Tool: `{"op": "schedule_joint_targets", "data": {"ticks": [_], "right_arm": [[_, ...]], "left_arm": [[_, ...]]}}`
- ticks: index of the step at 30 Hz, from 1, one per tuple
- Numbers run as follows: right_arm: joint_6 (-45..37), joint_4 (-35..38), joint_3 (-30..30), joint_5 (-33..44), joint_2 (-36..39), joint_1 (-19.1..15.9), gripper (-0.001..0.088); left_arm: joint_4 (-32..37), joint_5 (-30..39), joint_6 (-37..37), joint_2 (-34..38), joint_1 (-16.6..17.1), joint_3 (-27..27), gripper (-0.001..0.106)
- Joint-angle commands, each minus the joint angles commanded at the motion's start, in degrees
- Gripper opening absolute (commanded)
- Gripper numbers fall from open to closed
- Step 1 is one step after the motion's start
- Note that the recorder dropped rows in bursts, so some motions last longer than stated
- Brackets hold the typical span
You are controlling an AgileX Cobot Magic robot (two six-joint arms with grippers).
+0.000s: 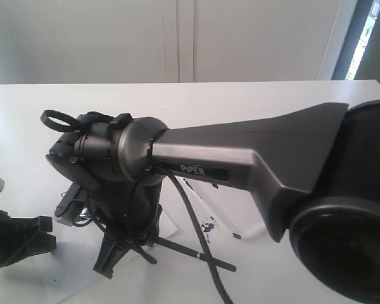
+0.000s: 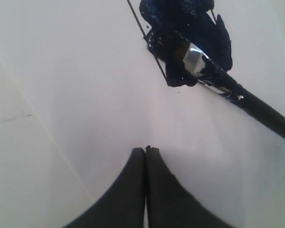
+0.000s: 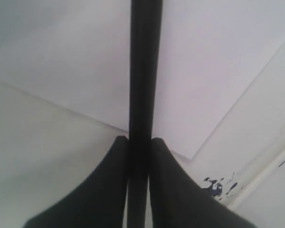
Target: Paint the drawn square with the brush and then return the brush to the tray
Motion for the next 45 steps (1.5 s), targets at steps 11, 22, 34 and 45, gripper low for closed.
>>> {"op": "schedule_joint_targets", "data": {"ticks": [11, 22, 34, 45], "right_arm": [[0.0, -0.91, 0.67, 0.0, -2.06, 0.0, 0.0], [2.37, -7.27, -5.98, 0.0, -2.77, 0.0, 0.0], [2.37, -6.22, -6.35, 0.0, 2.63, 0.0, 0.0], [2.37, -2.74, -8.69, 0.0, 4.93, 0.0, 0.0]], "left_arm": [[0.41, -1.17, -0.02, 0.0, 0.0, 0.0, 0.0], [1.69, -1.73, -0.13, 0.0, 0.0, 0.0, 0.0], [1.69, -3.61, -0.13, 0.0, 0.0, 0.0, 0.0], [2.08, -3.61, -0.13, 0.0, 0.0, 0.0, 0.0]]}}
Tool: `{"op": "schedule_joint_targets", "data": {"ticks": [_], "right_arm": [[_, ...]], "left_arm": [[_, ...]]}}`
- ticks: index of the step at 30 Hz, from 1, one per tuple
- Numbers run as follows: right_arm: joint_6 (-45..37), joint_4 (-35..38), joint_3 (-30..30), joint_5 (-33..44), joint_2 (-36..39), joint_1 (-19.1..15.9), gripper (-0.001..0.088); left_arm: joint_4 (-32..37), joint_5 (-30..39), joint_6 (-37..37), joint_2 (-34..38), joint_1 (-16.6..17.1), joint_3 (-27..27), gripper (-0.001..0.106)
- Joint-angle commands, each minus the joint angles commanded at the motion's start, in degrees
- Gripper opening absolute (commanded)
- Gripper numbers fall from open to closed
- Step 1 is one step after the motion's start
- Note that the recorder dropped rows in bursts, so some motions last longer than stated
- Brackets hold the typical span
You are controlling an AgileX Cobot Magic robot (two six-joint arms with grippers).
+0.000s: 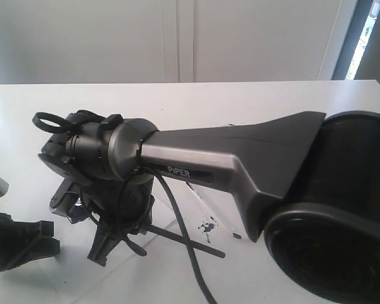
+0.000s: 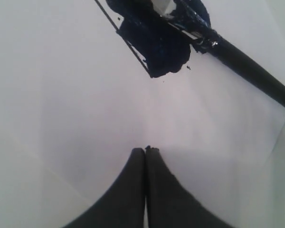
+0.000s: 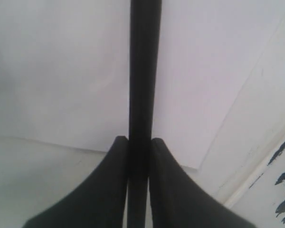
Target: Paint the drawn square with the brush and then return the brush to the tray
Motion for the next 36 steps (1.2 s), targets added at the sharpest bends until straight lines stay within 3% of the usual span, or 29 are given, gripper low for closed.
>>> {"op": "schedule_joint_targets", "data": {"ticks": [10, 36], "right_arm": [[-0.73, 1.6, -3.57, 0.0, 0.0, 2.45, 0.0], [0.82, -3.42, -8.75, 0.0, 3.85, 2.22, 0.0]], "left_arm": [[0.12, 0.0, 0.0, 0.0, 0.0, 0.0, 0.0], [0.1, -2.22, 1.31, 0.0, 0.0, 0.0, 0.0]]}}
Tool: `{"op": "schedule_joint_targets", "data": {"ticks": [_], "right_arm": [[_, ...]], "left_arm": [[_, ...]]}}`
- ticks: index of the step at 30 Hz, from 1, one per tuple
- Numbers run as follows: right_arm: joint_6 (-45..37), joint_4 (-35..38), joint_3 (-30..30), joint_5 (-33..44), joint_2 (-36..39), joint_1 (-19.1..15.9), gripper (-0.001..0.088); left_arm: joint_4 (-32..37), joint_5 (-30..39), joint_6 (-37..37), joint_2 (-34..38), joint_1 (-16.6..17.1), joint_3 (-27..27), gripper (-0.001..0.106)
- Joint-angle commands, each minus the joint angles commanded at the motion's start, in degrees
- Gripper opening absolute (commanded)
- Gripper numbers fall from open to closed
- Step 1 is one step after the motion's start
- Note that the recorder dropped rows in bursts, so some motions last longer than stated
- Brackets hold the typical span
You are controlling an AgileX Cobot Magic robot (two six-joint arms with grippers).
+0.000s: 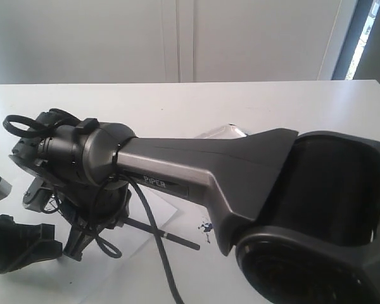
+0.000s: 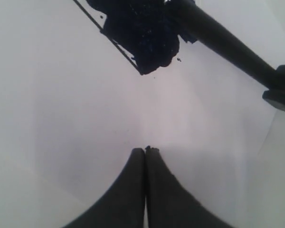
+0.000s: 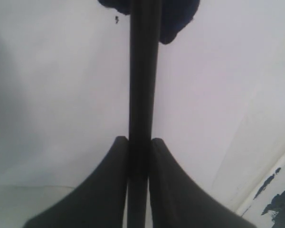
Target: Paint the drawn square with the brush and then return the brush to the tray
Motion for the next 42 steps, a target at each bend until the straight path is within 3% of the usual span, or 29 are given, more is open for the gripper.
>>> {"op": "schedule_joint_targets", "data": {"ticks": [25, 37, 42], "right_arm": [[-0.82, 1.59, 0.19, 0.0, 1.65, -1.25, 0.0], [-0.82, 2.88, 2.44, 0.0, 1.65, -1.6, 0.0], [-0.82, 3.16, 2.48, 0.0, 1.65, -1.6, 0.0]], "left_arm": [[-5.62, -2.98, 1.96, -1.56, 0.0, 0.0, 0.0], [-8.2, 3.14, 2.84, -2.23, 0.0, 0.0, 0.0], [-12.65, 3.38, 5.87, -2.23, 0.0, -0.05, 0.0]]}}
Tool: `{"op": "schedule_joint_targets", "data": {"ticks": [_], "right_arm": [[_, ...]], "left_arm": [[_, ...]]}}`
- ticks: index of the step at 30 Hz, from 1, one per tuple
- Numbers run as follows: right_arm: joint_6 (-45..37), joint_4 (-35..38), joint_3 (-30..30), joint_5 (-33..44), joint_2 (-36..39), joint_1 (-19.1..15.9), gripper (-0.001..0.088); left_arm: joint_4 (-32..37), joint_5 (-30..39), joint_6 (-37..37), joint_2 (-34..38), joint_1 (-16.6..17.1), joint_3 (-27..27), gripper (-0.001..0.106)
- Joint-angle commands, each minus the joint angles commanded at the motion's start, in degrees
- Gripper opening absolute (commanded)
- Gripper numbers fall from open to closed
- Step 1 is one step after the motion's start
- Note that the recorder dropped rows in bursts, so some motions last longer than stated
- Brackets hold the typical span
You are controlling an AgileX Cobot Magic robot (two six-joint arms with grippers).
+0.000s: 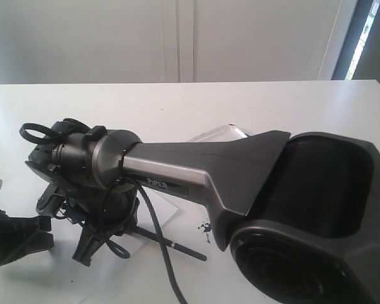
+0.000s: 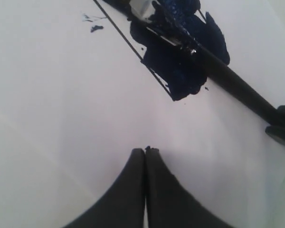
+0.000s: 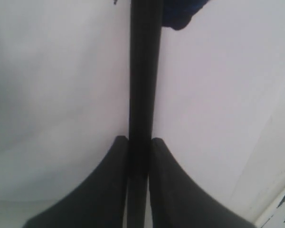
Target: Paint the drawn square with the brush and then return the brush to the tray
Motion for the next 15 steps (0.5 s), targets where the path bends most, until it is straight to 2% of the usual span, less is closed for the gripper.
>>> {"op": "schedule_joint_targets", "data": {"ticks": [10, 15], "right_arm": [[0.0, 2.34, 0.22, 0.0, -1.29, 0.1, 0.0], [0.0, 2.34, 0.22, 0.0, -3.64, 0.1, 0.0]], "left_arm": [[-1.09, 1.21, 1.63, 0.1, 0.0, -2.22, 0.0], [-1.87, 5.32, 1.63, 0.1, 0.0, -2.33, 0.0]]}}
